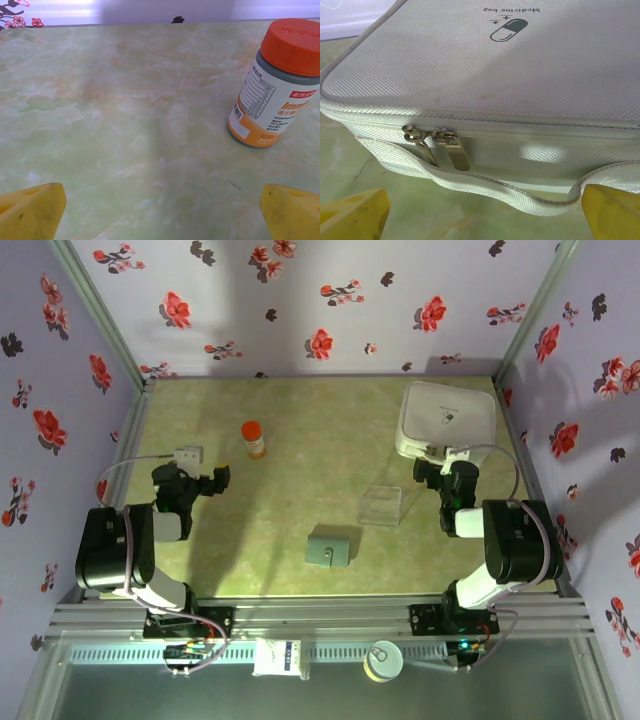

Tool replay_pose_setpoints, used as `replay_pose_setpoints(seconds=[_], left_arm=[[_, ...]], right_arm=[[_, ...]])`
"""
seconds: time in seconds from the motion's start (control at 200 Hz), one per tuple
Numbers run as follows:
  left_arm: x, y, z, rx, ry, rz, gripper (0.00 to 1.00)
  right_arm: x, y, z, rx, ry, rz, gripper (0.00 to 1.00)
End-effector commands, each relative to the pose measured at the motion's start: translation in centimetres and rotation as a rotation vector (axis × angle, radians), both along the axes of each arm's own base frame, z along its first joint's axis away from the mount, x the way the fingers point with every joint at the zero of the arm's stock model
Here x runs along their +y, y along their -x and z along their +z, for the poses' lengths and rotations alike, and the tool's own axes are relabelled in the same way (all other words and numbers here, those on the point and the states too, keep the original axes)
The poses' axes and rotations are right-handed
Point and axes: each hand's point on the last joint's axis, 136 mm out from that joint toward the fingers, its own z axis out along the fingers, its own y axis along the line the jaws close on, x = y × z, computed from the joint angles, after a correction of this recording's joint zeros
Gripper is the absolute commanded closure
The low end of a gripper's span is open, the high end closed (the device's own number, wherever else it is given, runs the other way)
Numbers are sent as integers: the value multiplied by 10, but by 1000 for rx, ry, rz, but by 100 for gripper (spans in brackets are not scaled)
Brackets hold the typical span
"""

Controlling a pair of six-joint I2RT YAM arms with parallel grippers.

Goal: Take the credit cards out of the card holder

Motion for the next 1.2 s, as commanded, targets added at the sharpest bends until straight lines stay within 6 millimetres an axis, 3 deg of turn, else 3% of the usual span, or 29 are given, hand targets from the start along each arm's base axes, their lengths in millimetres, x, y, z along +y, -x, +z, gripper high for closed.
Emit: replay_pose_setpoints(seconds=[0.0,1.195], left_arm=[[0,-2,8,-39,-15,-19,0],[2,-2,8,-41,-18,-4,0]], right_arm=[[1,-3,8,-40,-1,15,1],[0,-3,7,-35,-1,8,1]])
